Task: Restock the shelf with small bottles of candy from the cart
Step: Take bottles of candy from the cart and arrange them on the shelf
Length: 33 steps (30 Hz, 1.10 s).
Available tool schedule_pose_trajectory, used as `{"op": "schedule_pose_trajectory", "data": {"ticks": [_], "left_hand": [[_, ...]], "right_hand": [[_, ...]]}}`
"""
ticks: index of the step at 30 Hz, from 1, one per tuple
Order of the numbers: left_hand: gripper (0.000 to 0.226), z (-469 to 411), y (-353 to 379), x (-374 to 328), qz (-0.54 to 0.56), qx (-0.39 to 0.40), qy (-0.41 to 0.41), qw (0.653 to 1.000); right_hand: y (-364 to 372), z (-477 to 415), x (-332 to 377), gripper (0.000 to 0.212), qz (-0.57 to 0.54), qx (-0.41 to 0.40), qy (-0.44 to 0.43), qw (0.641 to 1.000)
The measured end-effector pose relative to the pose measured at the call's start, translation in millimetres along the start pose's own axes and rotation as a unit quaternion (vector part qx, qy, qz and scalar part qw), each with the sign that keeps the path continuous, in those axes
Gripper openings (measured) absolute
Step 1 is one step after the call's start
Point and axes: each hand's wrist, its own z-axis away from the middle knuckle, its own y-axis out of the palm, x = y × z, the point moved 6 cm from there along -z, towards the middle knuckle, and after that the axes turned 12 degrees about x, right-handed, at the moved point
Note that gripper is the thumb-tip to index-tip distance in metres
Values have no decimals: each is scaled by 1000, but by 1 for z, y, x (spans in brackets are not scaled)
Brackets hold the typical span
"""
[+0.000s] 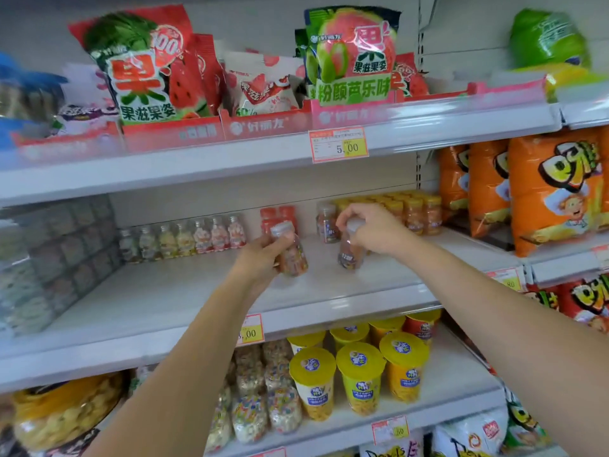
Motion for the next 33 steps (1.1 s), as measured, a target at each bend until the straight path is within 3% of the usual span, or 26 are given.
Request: {"op": "schedule_pose_trajectory", "data": {"ticks": [9,12,18,23,33], "left_hand": [[22,-29,-15,5,-153,20,-1,988],[30,-31,-13,7,-186,33,-19,982],[40,-30,-14,8,-277,27,-28,960],[46,-41,-12,3,-294,-4,-26,956],[41,-93,27,16,-300,19,-51,952]], "right_hand": [[23,-33,-5,19,2,115,0,993],[21,-37,-12,29,28,95,7,995],[13,-23,-31,83,76,41,96,992],[23,-14,-38,60,32,16,52,998],[16,-12,-43,72,101,-76,-6,992]]}}
